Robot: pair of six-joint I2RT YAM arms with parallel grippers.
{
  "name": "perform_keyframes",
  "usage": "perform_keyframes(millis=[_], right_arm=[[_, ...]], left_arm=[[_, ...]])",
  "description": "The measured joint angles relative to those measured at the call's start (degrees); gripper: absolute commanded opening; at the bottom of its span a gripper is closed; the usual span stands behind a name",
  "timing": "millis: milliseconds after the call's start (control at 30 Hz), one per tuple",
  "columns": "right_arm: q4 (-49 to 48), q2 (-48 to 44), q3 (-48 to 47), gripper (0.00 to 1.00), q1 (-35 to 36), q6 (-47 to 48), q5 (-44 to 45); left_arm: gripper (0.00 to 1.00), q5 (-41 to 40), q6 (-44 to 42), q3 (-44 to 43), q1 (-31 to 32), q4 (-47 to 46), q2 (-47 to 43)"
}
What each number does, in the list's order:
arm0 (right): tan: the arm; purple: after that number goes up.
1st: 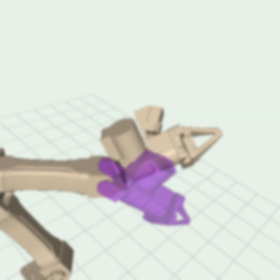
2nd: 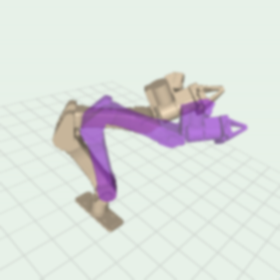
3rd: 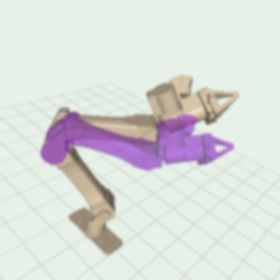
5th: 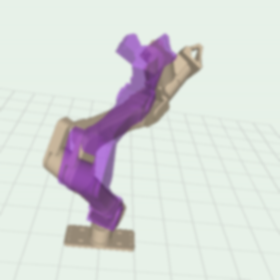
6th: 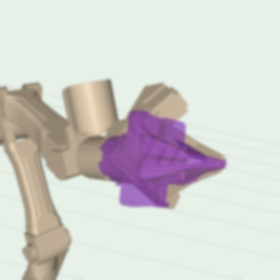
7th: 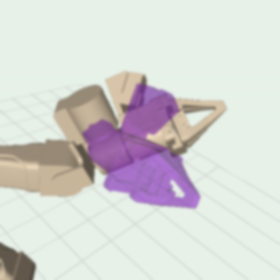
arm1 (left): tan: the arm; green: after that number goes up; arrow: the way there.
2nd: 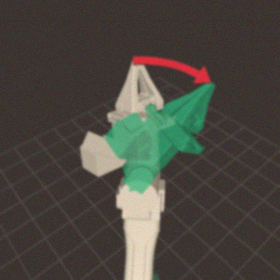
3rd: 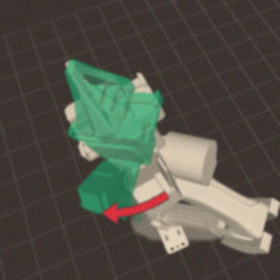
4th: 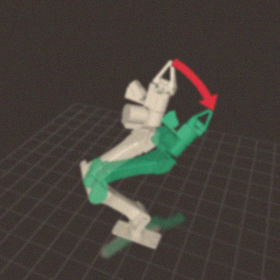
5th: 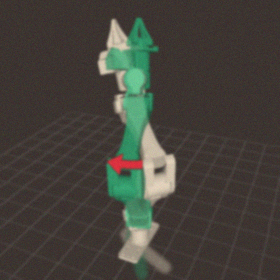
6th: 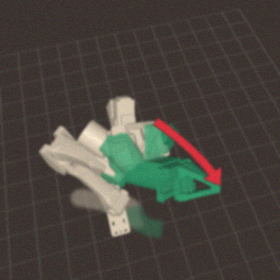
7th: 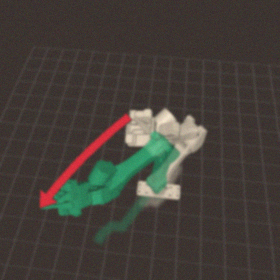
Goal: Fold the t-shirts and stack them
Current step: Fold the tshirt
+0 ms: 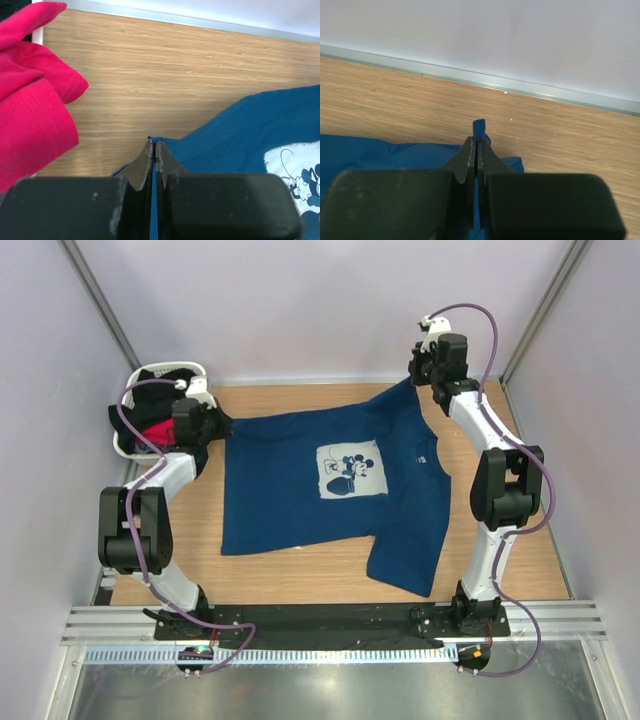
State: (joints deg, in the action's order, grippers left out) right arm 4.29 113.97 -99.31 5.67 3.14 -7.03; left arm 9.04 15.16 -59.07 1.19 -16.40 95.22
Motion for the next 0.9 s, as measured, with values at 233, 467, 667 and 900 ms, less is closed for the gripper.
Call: perform_keyframes(millis=[233,467,667,900], right_arm=[[-0.1,0.0,0.0,0.01,-1.8,0.0,0.0],[-0.4,0.0,0.0,0.01,-2.3,0.0,0.0],[-0.4,0.0,0.0,0.01,-2.3,0.0,0.0],[-1.0,-0.1,0.7,0.01,-2.3,0.0,-0.1]], left_arm=[[0.00,0.2,-0.2,1.1,-0.8,-1.0,0.0],[0.00,0.7,-0.5,1.3,-3.4,-1.0,0.0],[0.00,1.7,-0.5,3.1,-4.2,-3.1,-0.3],[0.00,3.7,-0.8,7.7,-4.7,-9.1,-1.2]])
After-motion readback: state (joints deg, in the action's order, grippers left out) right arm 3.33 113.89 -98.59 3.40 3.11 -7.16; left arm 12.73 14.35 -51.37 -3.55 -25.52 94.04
